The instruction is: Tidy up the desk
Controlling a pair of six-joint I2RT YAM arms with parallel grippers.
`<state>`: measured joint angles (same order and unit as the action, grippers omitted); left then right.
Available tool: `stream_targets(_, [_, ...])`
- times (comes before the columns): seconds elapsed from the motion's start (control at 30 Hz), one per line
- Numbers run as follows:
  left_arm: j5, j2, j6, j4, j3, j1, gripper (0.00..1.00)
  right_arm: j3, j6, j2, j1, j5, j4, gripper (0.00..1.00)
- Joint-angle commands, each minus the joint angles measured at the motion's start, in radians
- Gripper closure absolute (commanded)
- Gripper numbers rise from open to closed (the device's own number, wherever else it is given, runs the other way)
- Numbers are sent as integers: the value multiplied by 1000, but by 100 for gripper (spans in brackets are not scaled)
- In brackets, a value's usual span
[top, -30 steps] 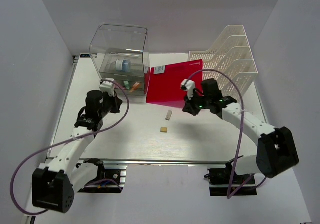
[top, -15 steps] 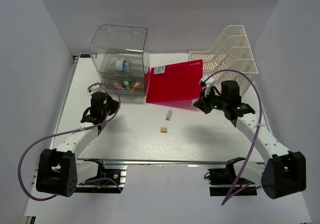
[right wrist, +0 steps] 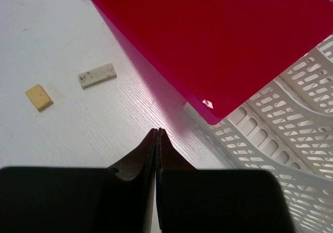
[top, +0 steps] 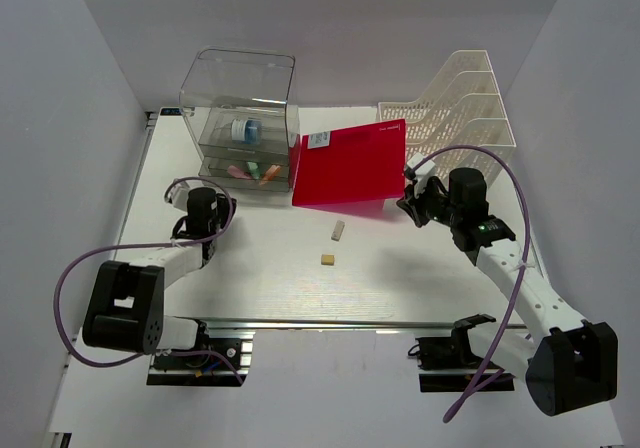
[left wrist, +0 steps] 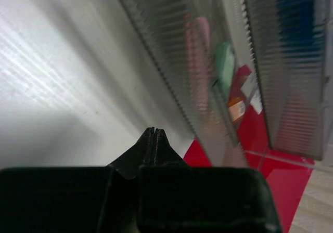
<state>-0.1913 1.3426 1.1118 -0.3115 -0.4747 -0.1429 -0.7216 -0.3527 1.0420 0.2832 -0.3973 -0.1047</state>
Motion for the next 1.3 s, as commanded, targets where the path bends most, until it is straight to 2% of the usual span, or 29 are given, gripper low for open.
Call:
stream_targets(0.0, [-40,27,31,-63,-71,6,100,8,-32,-23,-1,28,51,100])
stream_targets(0.3, [-20,174,56,-84,-173,6,100,17,-54,-25,-1,34,57,100])
stream_targets(0.87, [24,329,97,-279,-240,16,100,22,-65,-23,1,34,56,100])
stream_targets(1.1, [67,385,115,-349,-265,16,100,21,-68,-19,-1,34,54,100])
stream_targets(1.27, [148,440,122,-422,-289,16,100,19,-71,-17,1,35,53,100])
